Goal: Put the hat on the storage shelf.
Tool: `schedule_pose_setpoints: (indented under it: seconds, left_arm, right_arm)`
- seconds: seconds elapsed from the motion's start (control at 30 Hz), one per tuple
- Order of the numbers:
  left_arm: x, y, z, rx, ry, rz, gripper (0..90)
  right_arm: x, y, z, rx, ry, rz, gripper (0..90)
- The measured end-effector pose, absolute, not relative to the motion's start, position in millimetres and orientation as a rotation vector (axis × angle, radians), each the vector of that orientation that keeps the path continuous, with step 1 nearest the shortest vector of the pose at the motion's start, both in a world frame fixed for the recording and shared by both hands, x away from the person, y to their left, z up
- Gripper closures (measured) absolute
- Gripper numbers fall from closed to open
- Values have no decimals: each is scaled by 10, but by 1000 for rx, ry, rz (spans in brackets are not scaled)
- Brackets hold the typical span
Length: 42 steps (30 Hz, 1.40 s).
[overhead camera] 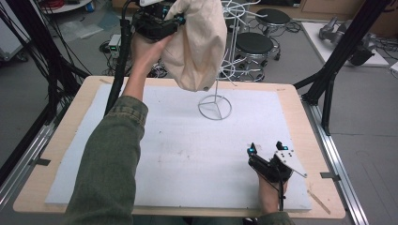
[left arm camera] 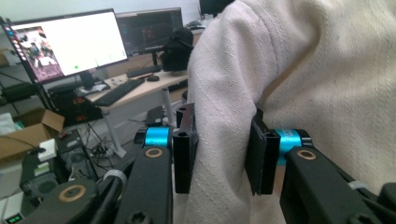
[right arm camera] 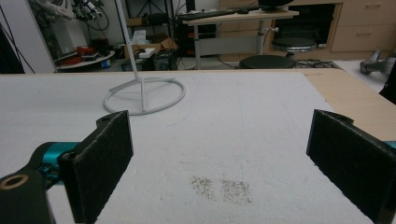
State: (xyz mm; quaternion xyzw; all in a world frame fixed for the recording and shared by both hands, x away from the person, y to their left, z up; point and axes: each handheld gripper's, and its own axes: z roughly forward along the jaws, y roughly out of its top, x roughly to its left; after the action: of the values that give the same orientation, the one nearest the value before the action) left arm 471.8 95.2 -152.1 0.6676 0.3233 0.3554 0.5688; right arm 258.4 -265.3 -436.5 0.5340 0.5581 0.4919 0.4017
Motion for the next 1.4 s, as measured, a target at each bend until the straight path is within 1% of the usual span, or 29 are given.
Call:
schedule_pose_setpoints:
  seconds: [0.23,0.37,0.5,0.63,0.83,0.93,1.07,1.13,1.2,1.4]
  left_arm:
    - [4735,1034,-1636,1547,780,753,641]
    - [4731,1069,-1667,1553,782,736,597]
    - [4708,1112,-1688,1527,770,712,583]
    - [4687,1157,-1690,1503,765,709,526]
    - [4650,1242,-1660,1473,764,708,472]
    - [4639,1270,-1665,1473,769,725,417]
    - [4634,1314,-1691,1464,771,724,366]
    - [4636,1324,-1701,1465,778,724,306]
    - [4634,1340,-1709,1458,783,727,275]
    - [4593,1360,-1688,1461,784,734,222]
  right_arm:
    - [2580,-2654,-4362,1349,1410,1243,61]
    - [2580,-2660,-4362,1343,1407,1240,61]
    - [2582,-2660,-4362,1338,1408,1239,61]
    - [2576,-2648,-4359,1347,1411,1241,61]
    - [2574,-2645,-4356,1346,1407,1242,61]
    - [2575,-2642,-4356,1342,1406,1238,61]
    - [2573,-2634,-4352,1339,1404,1237,61]
    - [2572,-2635,-4350,1345,1404,1239,61]
    - [2572,-2635,-4352,1345,1402,1238,61]
    - [2575,-2636,-4353,1345,1401,1236,61]
